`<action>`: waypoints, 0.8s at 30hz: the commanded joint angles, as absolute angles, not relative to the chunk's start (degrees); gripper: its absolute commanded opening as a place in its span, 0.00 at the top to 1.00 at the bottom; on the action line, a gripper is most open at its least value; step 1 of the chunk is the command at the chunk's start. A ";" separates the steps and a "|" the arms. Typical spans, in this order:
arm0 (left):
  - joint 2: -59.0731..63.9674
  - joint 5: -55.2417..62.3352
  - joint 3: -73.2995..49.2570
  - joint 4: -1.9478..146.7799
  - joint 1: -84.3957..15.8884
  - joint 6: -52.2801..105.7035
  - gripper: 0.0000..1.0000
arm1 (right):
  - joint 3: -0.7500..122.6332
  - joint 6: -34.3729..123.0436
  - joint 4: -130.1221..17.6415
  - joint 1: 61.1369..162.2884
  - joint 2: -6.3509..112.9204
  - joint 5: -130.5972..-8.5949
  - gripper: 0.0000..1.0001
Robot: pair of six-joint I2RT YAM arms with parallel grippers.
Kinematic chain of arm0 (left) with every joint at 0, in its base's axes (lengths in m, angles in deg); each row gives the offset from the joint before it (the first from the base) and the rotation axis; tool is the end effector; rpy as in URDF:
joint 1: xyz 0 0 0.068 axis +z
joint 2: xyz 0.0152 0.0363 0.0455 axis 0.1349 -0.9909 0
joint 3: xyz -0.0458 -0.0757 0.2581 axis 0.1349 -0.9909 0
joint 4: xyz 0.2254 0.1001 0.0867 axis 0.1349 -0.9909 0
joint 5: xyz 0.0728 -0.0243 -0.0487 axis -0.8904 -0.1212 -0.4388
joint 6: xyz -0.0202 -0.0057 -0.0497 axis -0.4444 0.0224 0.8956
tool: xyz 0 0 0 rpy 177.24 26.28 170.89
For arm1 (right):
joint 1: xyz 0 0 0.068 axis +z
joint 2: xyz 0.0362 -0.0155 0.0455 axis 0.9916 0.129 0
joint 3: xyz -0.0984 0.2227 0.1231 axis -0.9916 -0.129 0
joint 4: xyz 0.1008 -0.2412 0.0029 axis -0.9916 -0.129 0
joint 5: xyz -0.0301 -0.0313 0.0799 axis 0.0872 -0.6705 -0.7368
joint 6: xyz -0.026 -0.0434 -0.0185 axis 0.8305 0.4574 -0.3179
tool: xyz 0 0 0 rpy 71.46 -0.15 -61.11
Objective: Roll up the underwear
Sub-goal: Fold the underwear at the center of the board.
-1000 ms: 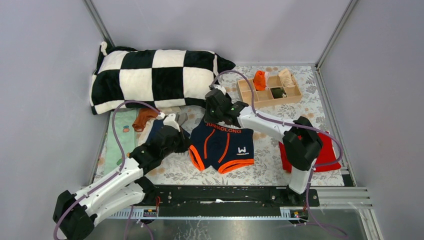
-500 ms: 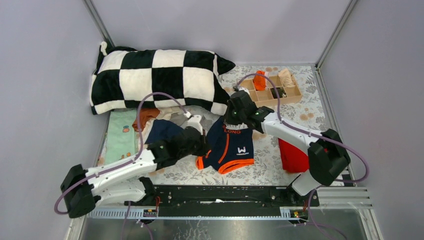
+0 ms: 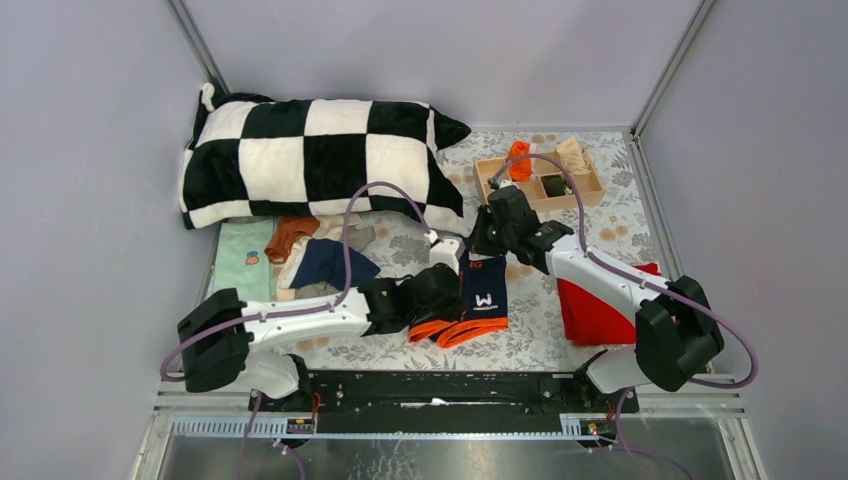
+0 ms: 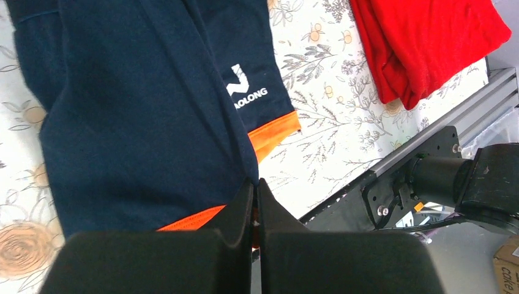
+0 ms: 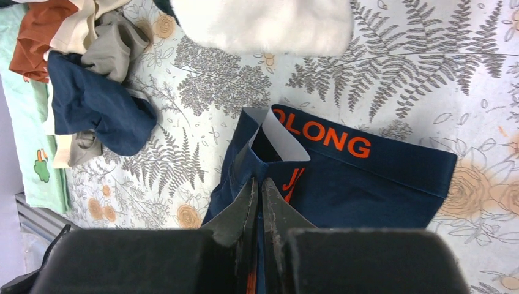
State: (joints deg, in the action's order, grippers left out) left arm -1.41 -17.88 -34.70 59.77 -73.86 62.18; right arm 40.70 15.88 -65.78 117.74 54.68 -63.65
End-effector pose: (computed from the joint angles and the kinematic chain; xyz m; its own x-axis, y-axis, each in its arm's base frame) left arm 0.1273 -0.2674 0.2330 -0.7787 -0.0019 -0.6274 0.3669 0.8098 -0.4578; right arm 0.2595 0.1841 0.2509 -0.7472 0.1798 -0.6398 -0.2000 0.8572 0.4745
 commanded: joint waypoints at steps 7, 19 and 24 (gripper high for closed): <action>-9.26 -18.40 -29.87 65.21 -76.37 64.07 1.00 | 37.90 19.54 -67.81 113.82 49.74 -64.86 0.97; -17.08 -16.59 -24.79 67.36 -76.44 63.69 1.00 | 35.48 21.76 -67.16 111.20 50.42 -66.17 0.97; -19.27 -16.75 -23.78 67.82 -76.40 63.52 1.00 | 34.62 22.08 -66.38 109.88 50.90 -67.16 0.97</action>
